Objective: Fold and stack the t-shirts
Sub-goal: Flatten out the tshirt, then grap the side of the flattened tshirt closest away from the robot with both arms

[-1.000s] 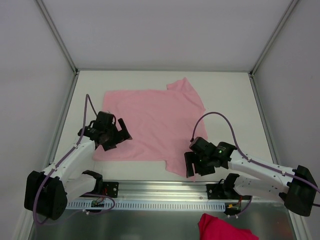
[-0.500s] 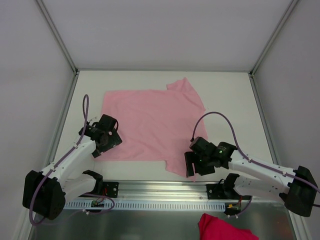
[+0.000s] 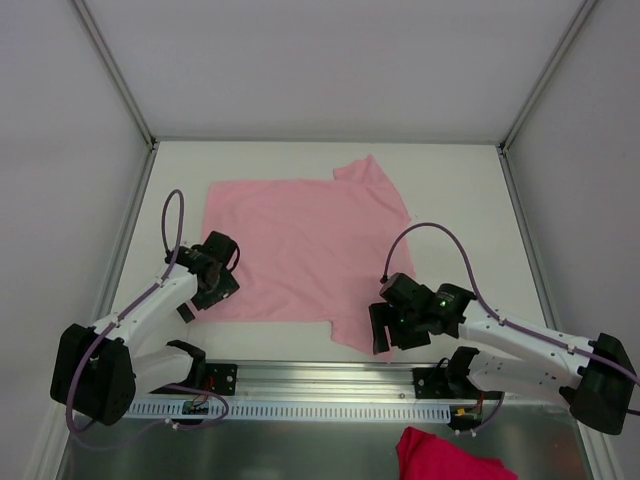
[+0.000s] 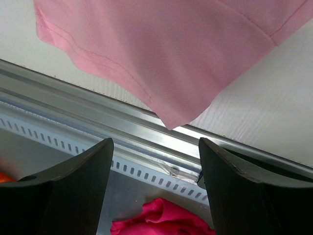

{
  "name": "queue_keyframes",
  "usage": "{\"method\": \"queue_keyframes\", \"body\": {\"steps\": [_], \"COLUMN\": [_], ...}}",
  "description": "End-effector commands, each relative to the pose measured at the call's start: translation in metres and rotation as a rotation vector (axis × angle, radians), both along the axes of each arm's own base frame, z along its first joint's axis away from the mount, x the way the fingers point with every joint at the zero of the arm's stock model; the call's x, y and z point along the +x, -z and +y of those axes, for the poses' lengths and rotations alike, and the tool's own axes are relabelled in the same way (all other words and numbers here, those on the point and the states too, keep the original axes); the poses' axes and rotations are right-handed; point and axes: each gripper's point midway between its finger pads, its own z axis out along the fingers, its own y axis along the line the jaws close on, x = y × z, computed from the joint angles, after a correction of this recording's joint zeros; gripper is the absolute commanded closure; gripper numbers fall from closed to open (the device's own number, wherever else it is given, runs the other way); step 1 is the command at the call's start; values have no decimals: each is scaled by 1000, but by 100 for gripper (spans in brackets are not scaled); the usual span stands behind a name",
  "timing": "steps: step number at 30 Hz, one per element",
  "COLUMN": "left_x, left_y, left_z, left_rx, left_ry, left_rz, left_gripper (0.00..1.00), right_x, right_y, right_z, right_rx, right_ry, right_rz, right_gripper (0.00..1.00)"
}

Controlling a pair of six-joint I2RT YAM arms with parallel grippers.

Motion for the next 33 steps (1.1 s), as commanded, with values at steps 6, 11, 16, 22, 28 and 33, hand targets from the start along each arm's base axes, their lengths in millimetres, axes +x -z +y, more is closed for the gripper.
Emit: {"method": "queue_keyframes", "body": {"steps": [6,11,16,22,28,33], "left_x": [-6,-4,-3,-1,-6,-11], "left_y": [26,31,31,29,27,27], "left_z": [0,-1,-3,-3,0,0], "left_rx": [-5,-9,-13,-13,-4,-8], "left_ry": [-46,-50,-46,-47,-63,-77], "left_rz": [4,-4,-4,-6,4,13], "left_gripper": [1,1,1,9,11,9], "right_x": [7,7,8,8,8,9], "right_y": [-25,-29,-33,-30,-32,-29], "right_z": [-4,-5,-6,-6,-4,-3], "right_rx": [19,23,21,14,16,17], "right_ry": [-40,-39,-33,-22,-22,-20], "right_rz": [-82,-90,-94,-85,-86,-86], "right_gripper": [25,25,25,25,25,25]}}
